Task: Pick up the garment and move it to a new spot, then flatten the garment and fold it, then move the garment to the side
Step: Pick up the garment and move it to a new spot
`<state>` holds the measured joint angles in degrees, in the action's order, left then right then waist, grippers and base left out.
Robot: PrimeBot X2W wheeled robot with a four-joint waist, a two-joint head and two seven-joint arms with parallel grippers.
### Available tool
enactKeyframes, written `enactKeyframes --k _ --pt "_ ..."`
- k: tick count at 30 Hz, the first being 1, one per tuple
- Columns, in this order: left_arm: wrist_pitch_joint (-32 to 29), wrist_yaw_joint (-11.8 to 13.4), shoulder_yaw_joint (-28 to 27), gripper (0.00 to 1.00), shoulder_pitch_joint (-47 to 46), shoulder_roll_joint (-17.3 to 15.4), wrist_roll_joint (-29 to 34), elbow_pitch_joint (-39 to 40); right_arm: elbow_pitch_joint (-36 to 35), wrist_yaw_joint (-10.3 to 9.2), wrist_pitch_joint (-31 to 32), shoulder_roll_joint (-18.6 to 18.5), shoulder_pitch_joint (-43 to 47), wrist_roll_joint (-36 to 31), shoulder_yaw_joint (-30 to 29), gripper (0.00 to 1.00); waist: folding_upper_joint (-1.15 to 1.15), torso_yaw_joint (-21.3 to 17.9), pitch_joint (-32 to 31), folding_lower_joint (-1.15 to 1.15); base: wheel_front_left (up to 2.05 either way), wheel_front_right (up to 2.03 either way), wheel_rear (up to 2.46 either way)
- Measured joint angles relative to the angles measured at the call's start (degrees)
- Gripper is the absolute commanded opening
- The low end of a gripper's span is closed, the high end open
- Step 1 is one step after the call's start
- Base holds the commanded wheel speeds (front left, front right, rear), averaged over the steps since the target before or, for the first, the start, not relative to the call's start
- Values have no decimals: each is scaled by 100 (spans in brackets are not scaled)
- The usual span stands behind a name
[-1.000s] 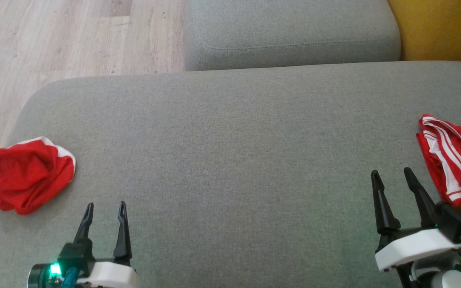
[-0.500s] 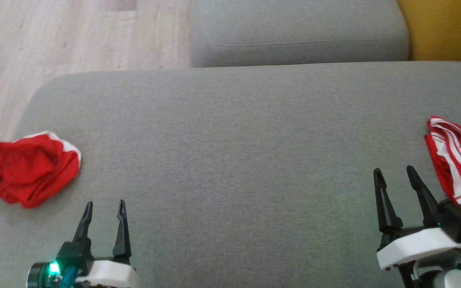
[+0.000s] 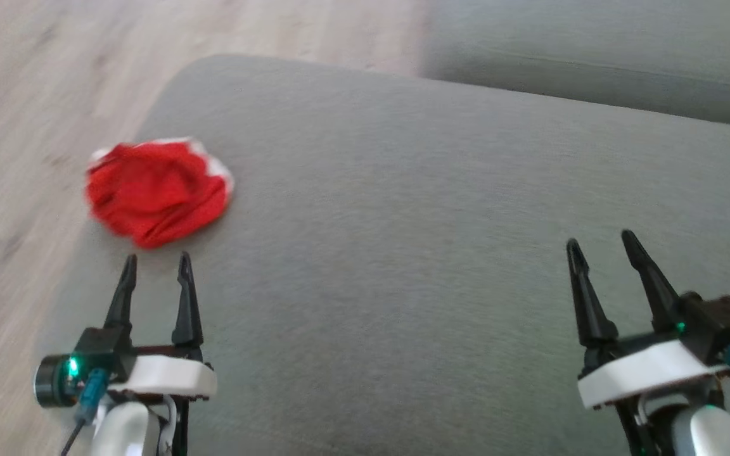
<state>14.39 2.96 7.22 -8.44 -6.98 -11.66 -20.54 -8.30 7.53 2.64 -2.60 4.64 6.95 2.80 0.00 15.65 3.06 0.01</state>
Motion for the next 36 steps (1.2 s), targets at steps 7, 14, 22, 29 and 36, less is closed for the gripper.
enactKeyframes --k 7,14,22,29,36 --pt "7 -55 -208 100 -80 7 -46 221 -204 0 149 -18 -194 -98 131 100 0 817 185 0 0 0 0" --pt "7 -146 -435 100 -125 34 -36 311 -466 0 355 -167 -419 -154 170 100 0 1220 553 0 0 0 0" --pt "15 -359 -472 100 -1181 112 21 -459 -939 0 733 -563 -837 -202 156 100 0 1169 1318 1 0 0 0" --pt "-79 -676 -422 100 -2627 155 -52 -2203 -1166 0 904 -769 -1095 -197 12 100 0 892 1996 2 0 0 0" --pt "-597 -912 -359 100 -3678 45 -321 -3715 -1273 0 906 -803 -1249 -137 -104 100 0 448 2377 0 0 0 0"
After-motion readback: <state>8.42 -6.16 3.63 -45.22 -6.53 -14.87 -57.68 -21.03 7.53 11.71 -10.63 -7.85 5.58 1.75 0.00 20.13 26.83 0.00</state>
